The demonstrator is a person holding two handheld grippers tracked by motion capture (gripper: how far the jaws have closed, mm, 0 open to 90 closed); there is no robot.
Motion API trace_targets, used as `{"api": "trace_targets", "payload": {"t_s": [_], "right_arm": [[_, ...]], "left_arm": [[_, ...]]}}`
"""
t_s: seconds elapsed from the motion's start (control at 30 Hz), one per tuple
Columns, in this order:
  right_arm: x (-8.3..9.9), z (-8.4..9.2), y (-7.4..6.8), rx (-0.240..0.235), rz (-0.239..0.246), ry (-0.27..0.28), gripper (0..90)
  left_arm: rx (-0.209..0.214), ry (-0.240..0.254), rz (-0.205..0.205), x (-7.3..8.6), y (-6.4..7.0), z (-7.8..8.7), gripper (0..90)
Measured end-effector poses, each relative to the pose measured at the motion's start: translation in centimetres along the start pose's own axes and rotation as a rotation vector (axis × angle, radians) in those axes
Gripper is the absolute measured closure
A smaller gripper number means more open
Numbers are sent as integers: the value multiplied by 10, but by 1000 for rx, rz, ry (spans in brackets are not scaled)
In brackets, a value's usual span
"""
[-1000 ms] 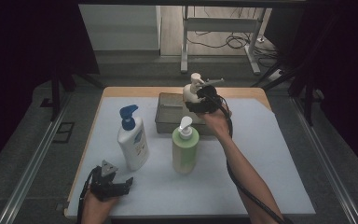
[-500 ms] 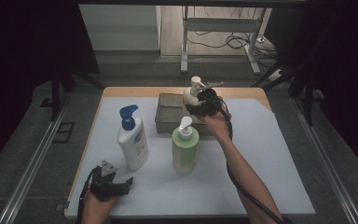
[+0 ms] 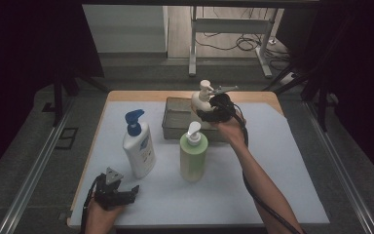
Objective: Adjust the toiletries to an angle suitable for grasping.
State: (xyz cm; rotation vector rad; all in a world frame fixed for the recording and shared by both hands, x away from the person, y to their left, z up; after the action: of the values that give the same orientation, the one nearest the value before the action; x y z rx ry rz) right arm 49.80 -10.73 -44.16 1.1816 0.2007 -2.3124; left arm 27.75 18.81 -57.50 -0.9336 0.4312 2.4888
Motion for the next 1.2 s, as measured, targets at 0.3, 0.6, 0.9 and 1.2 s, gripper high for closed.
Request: {"api": "trace_targets", "payload": {"t_s": [0.3, 0.6, 0.9, 1.2], "right_arm": [[6, 11, 0, -16, -11, 9, 359], [14, 16, 3, -32, -24, 11, 362], [24, 28, 9, -53, -21, 4, 420], [41, 32, 28, -10, -43, -22, 574]], "left_arm": [[-2, 1, 0, 0, 0, 0, 119], [-2, 1, -1, 0, 0, 0, 120], [-3, 0, -1, 0, 0, 0, 119], [-3, 0, 0, 0, 0, 0, 119]]}}
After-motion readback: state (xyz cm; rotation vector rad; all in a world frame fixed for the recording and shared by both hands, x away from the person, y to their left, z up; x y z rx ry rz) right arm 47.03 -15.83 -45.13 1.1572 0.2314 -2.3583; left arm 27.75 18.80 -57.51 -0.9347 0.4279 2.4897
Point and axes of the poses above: each handheld gripper's, and its own axes: z roughly backward along the jaws, x roughly out of its underside, y roughly to its right, the point moved 7 cm from there along -z, roughly forward along the jaws, and after that the axes turned 8 degrees about x, right-handed, at the moved point
